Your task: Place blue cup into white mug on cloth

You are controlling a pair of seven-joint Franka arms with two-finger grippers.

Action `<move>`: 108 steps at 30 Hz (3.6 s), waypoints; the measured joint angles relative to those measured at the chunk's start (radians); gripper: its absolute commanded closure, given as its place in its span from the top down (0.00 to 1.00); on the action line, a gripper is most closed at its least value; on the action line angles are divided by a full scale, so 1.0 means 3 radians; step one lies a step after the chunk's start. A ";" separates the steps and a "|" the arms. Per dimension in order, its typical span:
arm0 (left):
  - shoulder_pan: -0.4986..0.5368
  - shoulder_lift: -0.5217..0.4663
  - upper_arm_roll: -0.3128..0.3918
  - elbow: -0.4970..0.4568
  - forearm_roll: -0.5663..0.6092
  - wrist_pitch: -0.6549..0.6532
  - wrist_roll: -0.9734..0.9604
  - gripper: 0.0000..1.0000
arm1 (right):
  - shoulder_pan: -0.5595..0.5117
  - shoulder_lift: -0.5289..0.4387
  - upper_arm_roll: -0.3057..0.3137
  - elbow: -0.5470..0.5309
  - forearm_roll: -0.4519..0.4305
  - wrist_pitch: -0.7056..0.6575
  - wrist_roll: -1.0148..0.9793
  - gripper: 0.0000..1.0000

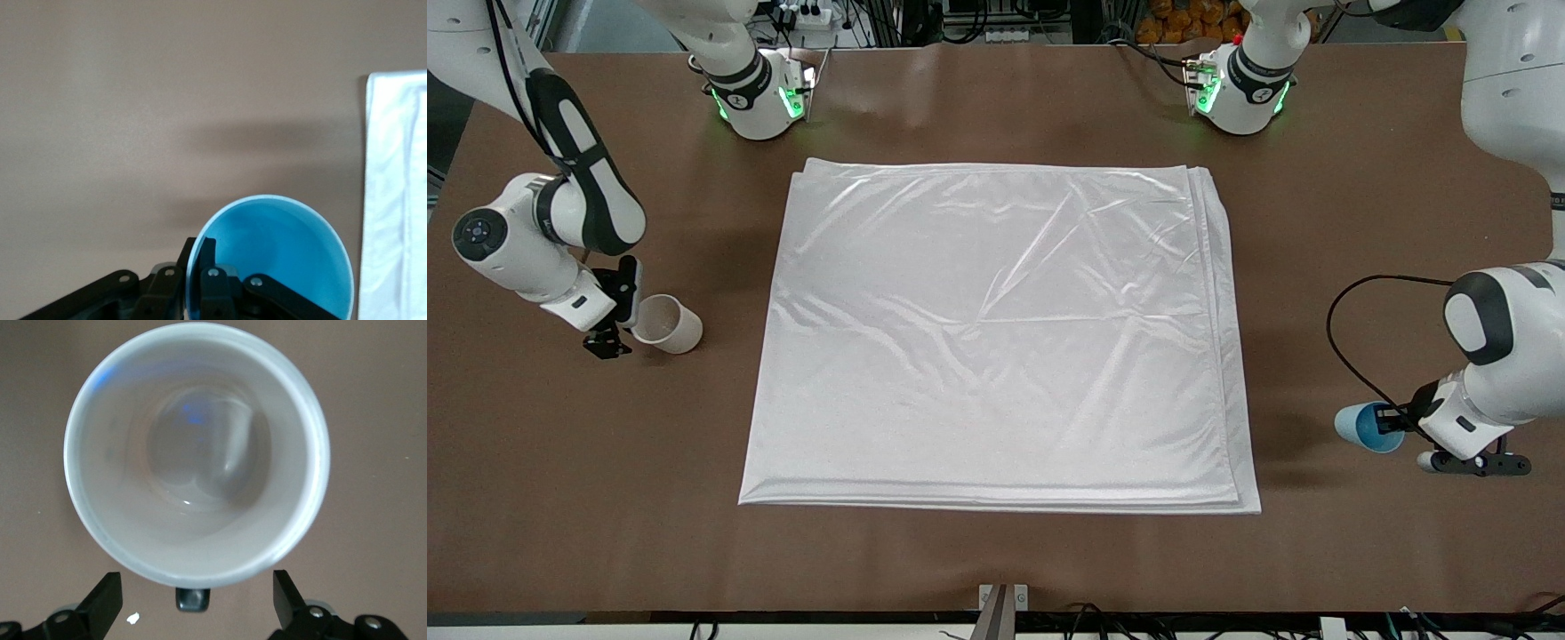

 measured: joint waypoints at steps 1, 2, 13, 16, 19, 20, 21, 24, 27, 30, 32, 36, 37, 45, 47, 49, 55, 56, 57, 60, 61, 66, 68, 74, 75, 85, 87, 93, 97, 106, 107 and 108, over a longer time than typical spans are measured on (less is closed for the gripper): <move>0.0000 -0.0008 0.0000 0.0000 -0.0017 0.0000 0.0000 0.00 | 0.0000 0.0009 0.0000 -0.0003 0.0000 0.0009 0.0000 0.88; 0.0000 -0.0013 0.0000 0.0000 -0.0029 0.0000 -0.0001 0.00 | 0.0000 0.0017 0.0000 -0.0005 0.0000 0.0019 0.0000 0.83; 0.0000 -0.0022 -0.0006 0.0000 -0.0049 0.0002 -0.0063 0.00 | 0.0000 0.0040 0.0000 -0.0045 0.0000 0.0125 0.0000 0.33; -0.0005 -0.0022 -0.0015 0.0000 -0.0051 0.0002 -0.0109 0.00 | 0.0000 0.0040 0.0000 -0.0049 0.0000 0.0131 0.0000 0.18; -0.0018 -0.0022 -0.0024 0.0000 -0.0051 0.0003 -0.0160 0.00 | 0.0000 0.0040 0.0004 -0.0051 0.0000 0.0135 -0.0002 0.05; -0.0022 -0.0022 -0.0027 0.0000 -0.0051 0.0003 -0.0173 0.00 | 0.0000 0.0040 0.0007 -0.0051 0.0000 0.0136 -0.0003 0.02; -0.0025 -0.0022 -0.0031 0.0000 -0.0051 0.0003 -0.0184 0.00 | 0.0000 0.0040 0.0012 -0.0051 0.0000 0.0140 -0.0003 0.00; -0.0031 -0.0022 -0.0037 0.0000 -0.0051 0.0003 -0.0215 0.00 | 0.0000 0.0040 0.0026 -0.0051 0.0000 0.0155 -0.0003 0.00; -0.0033 -0.0022 -0.0044 0.0000 -0.0051 0.0003 -0.0263 0.00 | 0.0001 0.0037 0.0041 -0.0049 0.0000 0.0179 -0.0004 0.00; -0.0033 -0.0026 -0.0066 0.0001 -0.0051 0.0005 -0.0319 0.00 | 0.0001 0.0030 0.0064 -0.0038 0.0000 0.0196 -0.0005 0.00; -0.0034 -0.0032 -0.0085 0.0001 -0.0051 0.0005 -0.0362 0.00 | 0.0002 0.0025 0.0075 -0.0024 0.0000 0.0205 -0.0005 0.00; -0.0037 -0.0048 -0.0133 0.0002 -0.0051 0.0005 -0.0462 0.00 | 0.0002 0.0007 0.0127 0.0019 0.0000 0.0222 -0.0005 0.00; -0.0037 -0.0053 -0.0146 0.0002 -0.0051 0.0005 -0.0490 0.00 | 0.0002 -0.0003 0.0155 0.0033 0.0000 0.0224 -0.0002 0.00; -0.0041 -0.0085 -0.0246 0.0002 -0.0051 0.0006 -0.0692 0.00 | 0.0010 -0.0147 0.0423 0.0089 0.0002 0.0205 0.0133 0.00; -0.0042 -0.0102 -0.0274 0.0003 -0.0051 0.0006 -0.0743 0.00 | 0.0011 -0.0170 0.0489 0.0115 0.0002 0.0158 0.0185 0.00; -0.0043 -0.0121 -0.0309 0.0003 -0.0051 0.0006 -0.0819 0.00 | 0.0012 -0.0184 0.0564 0.0166 0.0002 0.0076 0.0257 0.00; -0.0064 -0.0171 -0.0432 0.0004 -0.0051 0.0006 -0.1075 0.00 | 0.0038 -0.0194 0.0815 0.0438 0.0002 -0.0350 0.0557 0.00; -0.0079 -0.0180 -0.0443 0.0004 -0.0051 0.0005 -0.1118 0.00 | 0.0060 -0.0194 0.0842 0.0485 0.0002 -0.0424 0.0624 0.00; -0.0098 -0.0188 -0.0450 0.0004 -0.0051 0.0002 -0.1160 0.00 | 0.0088 -0.0194 0.0862 0.0526 0.0002 -0.0479 0.0685 0.00; -0.0177 -0.0209 -0.0460 0.0004 -0.0051 0.0000 -0.1305 0.00 | 0.0233 -0.0194 0.0887 0.0633 0.0002 -0.0586 0.0875 0.00; -0.0204 -0.0214 -0.0461 0.0003 -0.0051 -0.0002 -0.1356 0.00 | 0.0291 -0.0194 0.0890 0.0664 0.0002 -0.0622 0.0951 0.00; -0.0355 -0.0236 -0.0468 0.0003 -0.0051 -0.0024 -0.1616 0.00 | 0.0641 -0.0194 0.0899 0.0852 0.0002 -0.0941 0.1480 0.00; -0.0427 -0.0244 -0.0470 0.0003 -0.0051 -0.0034 -0.1747 0.00 | 0.0794 -0.0194 0.0900 0.0936 0.0002 -0.1070 0.1688 0.00; -0.0685 -0.0250 -0.0473 0.0002 0.0049 -0.0046 -0.2188 0.00 | 0.1216 -0.0180 0.0903 0.1177 0.0002 -0.1481 0.2285 0.00; -0.0732 -0.0250 -0.0473 0.0001 0.0077 -0.0047 -0.2270 0.00 | 0.1284 -0.0169 0.0904 0.1214 0.0002 -0.1539 0.2384 0.00; -0.1018 -0.0250 -0.0473 -0.0004 0.0119 -0.0052 -0.2686 0.00 | 0.1889 0.0122 0.0903 0.1518 0.0002 -0.1677 0.3273 0.00; -0.1046 -0.0250 -0.0473 -0.0004 0.0119 -0.0052 -0.2732 0.00 | 0.1962 0.0204 0.0901 0.1568 0.0002 -0.1677 0.3380 0.01; -0.1149 -0.0250 -0.0474 -0.0006 0.0119 -0.0054 -0.2881 0.00 | 0.2147 0.0488 0.0887 0.1785 -0.0017 -0.1673 0.3701 0.01; -0.1253 -0.0250 -0.0475 -0.0008 0.0119 -0.0055 -0.3016 0.00 | 0.2217 0.0651 0.0884 0.1925 -0.0057 -0.1674 0.3815 0.05; -0.1448 -0.0251 -0.0476 -0.0009 0.0119 -0.0067 -0.3266 0.00 | 0.2324 0.0936 0.0877 0.2133 -0.0184 -0.1673 0.3963 0.03; -0.1458 -0.0250 -0.0476 -0.0009 0.0119 -0.0075 -0.3279 0.00 | 0.2336 0.0955 0.0876 0.2145 -0.0202 -0.1673 0.3987 0.03; -0.1470 -0.0251 -0.0476 -0.0009 0.0119 -0.0087 -0.3296 0.00 | 0.2352 0.0976 0.0876 0.2157 -0.0223 -0.1673 0.4017 0.03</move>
